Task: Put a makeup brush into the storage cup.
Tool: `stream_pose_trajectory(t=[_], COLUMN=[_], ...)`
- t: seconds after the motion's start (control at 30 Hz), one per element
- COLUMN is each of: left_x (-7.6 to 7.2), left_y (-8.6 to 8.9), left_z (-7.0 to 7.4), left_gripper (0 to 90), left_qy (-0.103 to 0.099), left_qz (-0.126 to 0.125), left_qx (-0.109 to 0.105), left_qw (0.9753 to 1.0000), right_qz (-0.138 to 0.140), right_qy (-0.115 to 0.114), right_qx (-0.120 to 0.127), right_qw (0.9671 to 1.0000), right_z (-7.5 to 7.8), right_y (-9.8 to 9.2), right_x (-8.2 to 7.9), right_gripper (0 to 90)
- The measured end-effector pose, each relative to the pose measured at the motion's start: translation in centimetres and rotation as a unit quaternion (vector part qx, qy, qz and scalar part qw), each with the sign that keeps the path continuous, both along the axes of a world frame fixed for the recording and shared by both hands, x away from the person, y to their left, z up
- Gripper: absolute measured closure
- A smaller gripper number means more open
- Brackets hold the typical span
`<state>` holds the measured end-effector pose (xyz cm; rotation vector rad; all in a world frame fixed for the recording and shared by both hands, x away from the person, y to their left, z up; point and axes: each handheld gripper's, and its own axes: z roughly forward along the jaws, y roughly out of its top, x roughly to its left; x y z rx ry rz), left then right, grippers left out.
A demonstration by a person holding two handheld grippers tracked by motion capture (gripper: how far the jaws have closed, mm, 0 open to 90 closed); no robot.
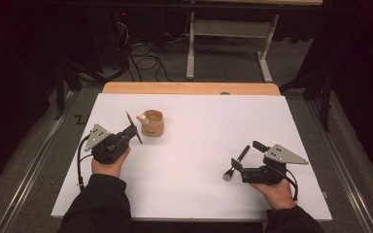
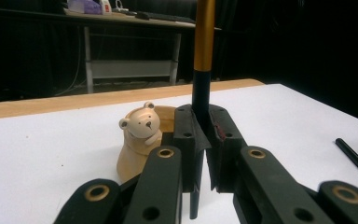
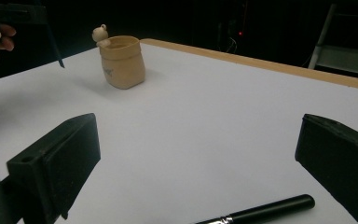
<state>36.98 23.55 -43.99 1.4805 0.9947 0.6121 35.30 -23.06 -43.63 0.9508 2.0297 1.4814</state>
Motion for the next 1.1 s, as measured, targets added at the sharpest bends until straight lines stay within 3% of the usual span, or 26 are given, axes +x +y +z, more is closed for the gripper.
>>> stream_pose_trajectory(t=[0.13,0.4,0.7,1.1], left_x=[-0.1,-0.1,0.3,1.7], left_y=[0.0,-0.6,-1.5,-2.4], left_z=[0.3,1.0,2.2,4.4], left_gripper=[83.4,83.6,83.6,83.6], left_qy=[-0.001,0.004,0.003,-0.004], left_qz=[-0.003,0.004,0.003,0.003], left_qx=[-0.009,0.007,0.006,-0.001], left_qw=[1.0000,1.0000,1.0000,1.0000], right_qz=[0.001,-0.001,0.000,-0.001], right_qy=[0.003,0.001,0.001,-0.001], right_qx=[0.001,0.009,0.012,0.012], right_qw=[1.0000,1.0000,0.9999,0.9999], right_z=[0.0,0.2,0.2,0.2], right_y=[0.0,-0.1,-0.2,-0.3], right_x=[0.0,-0.1,-0.1,-0.1], right_gripper=[0.7,0.8,0.9,1.0])
